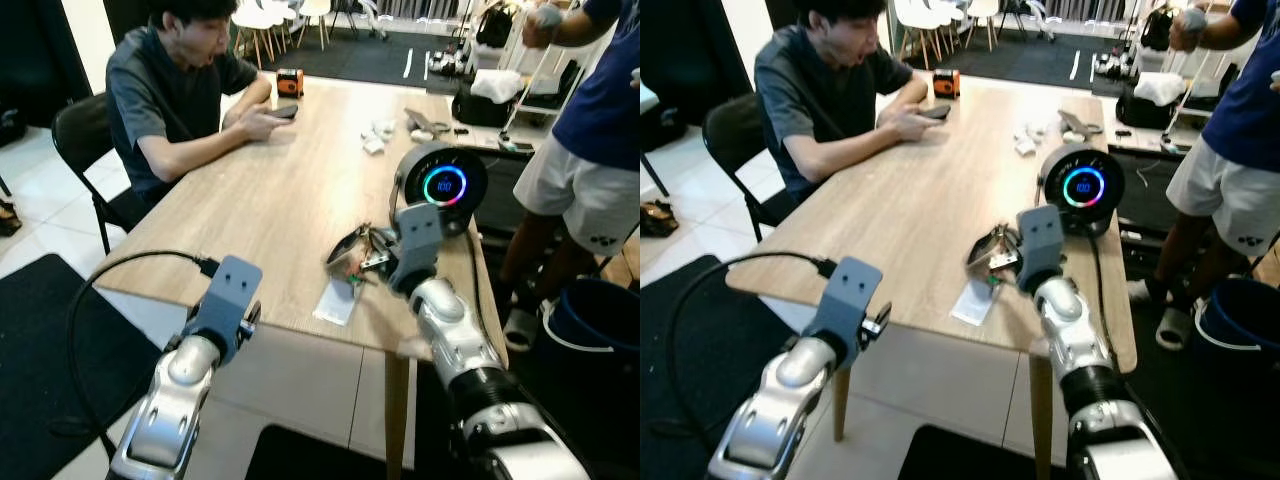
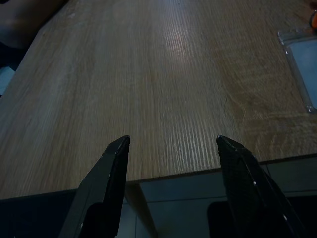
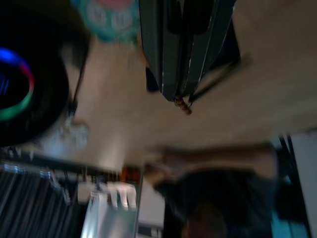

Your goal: Hang keys on a hook

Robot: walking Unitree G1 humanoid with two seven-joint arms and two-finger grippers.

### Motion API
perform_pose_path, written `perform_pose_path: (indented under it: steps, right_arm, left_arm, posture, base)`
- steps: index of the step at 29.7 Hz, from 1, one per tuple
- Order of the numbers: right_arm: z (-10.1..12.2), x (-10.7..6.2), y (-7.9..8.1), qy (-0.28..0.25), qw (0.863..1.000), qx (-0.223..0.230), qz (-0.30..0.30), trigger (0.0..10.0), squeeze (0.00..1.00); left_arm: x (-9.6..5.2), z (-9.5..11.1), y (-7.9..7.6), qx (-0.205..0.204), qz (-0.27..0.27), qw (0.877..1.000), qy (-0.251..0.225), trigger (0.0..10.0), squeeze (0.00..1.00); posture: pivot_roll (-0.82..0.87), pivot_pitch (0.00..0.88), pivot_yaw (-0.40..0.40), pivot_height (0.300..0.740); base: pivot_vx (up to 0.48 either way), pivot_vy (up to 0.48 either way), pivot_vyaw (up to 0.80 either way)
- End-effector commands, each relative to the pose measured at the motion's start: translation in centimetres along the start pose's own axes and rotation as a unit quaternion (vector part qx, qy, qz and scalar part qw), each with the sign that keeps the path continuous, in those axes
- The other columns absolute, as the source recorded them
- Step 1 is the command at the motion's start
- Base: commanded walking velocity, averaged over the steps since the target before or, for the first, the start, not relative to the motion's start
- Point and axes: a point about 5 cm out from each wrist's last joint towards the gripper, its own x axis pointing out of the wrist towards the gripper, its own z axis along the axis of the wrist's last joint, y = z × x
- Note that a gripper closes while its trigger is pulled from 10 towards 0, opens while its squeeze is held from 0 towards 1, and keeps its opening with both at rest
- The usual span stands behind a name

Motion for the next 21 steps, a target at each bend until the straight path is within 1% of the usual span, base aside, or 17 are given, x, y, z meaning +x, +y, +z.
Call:
perform_pose_path:
  steps: [1,2,3,5,6,7,8,9,11,13,14,15,16,17,18,19,21]
  right_arm:
    - [1.6,-0.1,-0.2,-0.036,0.999,0.0,0.009,10.0,0.0]
    - [1.6,-0.1,-0.2,-0.036,0.999,0.0,0.009,10.0,0.0]
    - [2.4,-0.1,-0.3,-0.051,0.999,-0.002,0.01,10.0,0.0]
    - [3.1,0.0,-0.5,-0.06,0.998,-0.004,0.01,10.0,0.0]
    - [3.5,0.0,0.0,-0.059,0.997,0.021,0.043,10.0,0.0]
    - [3.5,-0.1,0.7,-0.047,0.994,0.036,0.087,10.0,0.0]
    - [3.5,-0.4,1.3,-0.042,0.991,0.032,0.123,10.0,0.0]
    - [3.5,-0.4,1.3,-0.042,0.991,0.032,0.123,10.0,0.0]
    - [2.9,-0.8,2.0,-0.034,0.988,0.023,0.149,10.0,0.0]
    - [2.3,-1.2,2.4,-0.025,0.989,0.03,0.143,10.0,0.0]
    - [2.3,-1.2,2.4,-0.025,0.989,0.03,0.143,10.0,0.0]
    - [1.6,-1.6,2.8,-0.018,0.989,0.042,0.137,10.0,0.0]
    - [1.6,-1.6,2.8,-0.018,0.989,0.042,0.137,10.0,0.0]
    - [0.9,-2.0,3.6,-0.014,0.989,0.055,0.138,10.0,0.0]
    - [0.7,-2.2,3.9,-0.011,0.988,0.062,0.139,10.0,0.0]
    - [0.7,-2.2,3.9,-0.011,0.988,0.062,0.139,10.0,0.0]
    - [0.5,-2.4,4.5,-0.007,0.987,0.065,0.145,10.0,0.0]
  left_arm:
    - [0.0,-0.5,-0.1,0.009,-0.002,1.0,0.012,10.0,0.0]
    - [0.0,-0.5,-0.1,0.009,-0.002,1.0,0.012,10.0,0.0]
    - [0.1,-0.5,-0.1,0.009,-0.003,1.0,0.011,10.0,0.0]
    - [0.2,-0.4,-0.1,0.009,-0.004,1.0,0.01,10.0,0.0]
    - [0.2,-0.4,-0.1,0.009,-0.003,1.0,0.008,10.0,0.0]
    - [0.2,-0.3,0.1,0.009,-0.001,1.0,0.005,10.0,0.0]
    - [0.1,-0.2,0.3,0.008,0.004,1.0,-0.001,10.0,0.0]
    - [0.1,-0.2,0.3,0.008,0.004,1.0,-0.001,10.0,0.0]
    - [0.0,0.0,0.8,0.001,0.018,1.0,-0.013,10.0,0.0]
    - [-0.3,0.6,1.7,-0.013,0.047,0.998,-0.034,10.0,0.0]
    - [-0.3,0.6,1.7,-0.013,0.047,0.998,-0.034,10.0,0.0]
    - [-0.8,1.4,3.0,-0.052,0.078,0.994,-0.064,10.0,0.0]
    - [-0.8,1.4,3.0,-0.052,0.078,0.994,-0.064,10.0,0.0]
    - [-1.5,2.5,4.0,-0.099,0.09,0.986,-0.098,10.0,0.0]
    - [-1.8,2.9,4.3,-0.11,0.09,0.984,-0.11,10.0,0.0]
    - [-1.8,2.9,4.3,-0.11,0.09,0.984,-0.11,10.0,0.0]
    - [-2.3,3.7,4.6,-0.119,0.081,0.981,-0.131,10.0,0.0]
  posture:
    - [0.16,0.171,-0.008,0.74]
    - [0.16,0.171,-0.008,0.74]
    - [0.15,0.167,-0.004,0.74]
    - [0.15,0.166,-0.002,0.74]
    - [0.15,0.165,-0.001,0.74]
    - [0.14,0.164,0.0,0.74]
    - [0.14,0.164,0.0,0.74]
    - [0.14,0.164,0.0,0.74]
    - [0.14,0.162,-0.003,0.74]
    - [0.14,0.162,-0.003,0.74]
    - [0.14,0.162,-0.003,0.74]
    - [0.14,0.162,-0.009,0.74]
    - [0.14,0.162,-0.009,0.74]
    - [0.15,0.161,-0.011,0.74]
    - [0.15,0.161,-0.011,0.74]
    - [0.15,0.161,-0.011,0.74]
    - [0.15,0.161,-0.014,0.74]
  base:
    - [0.0,0.0,0.0]
    - [0.0,0.0,0.0]
    - [0.0,0.0,0.0]
    - [0.0,0.0,0.0]
    - [0.0,0.0,0.0]
    - [0.0,0.0,0.0]
    - [0.0,0.0,0.0]
    - [0.0,0.0,0.0]
    - [0.0,0.0,0.0]
    - [0.0,0.0,0.0]
    - [0.0,0.0,0.0]
    - [0.0,0.0,0.0]
    - [0.0,0.0,0.0]
    - [0.0,0.0,0.0]
    - [0.0,0.0,0.0]
    - [0.0,0.0,0.0]
    - [0.0,0.0,0.0]
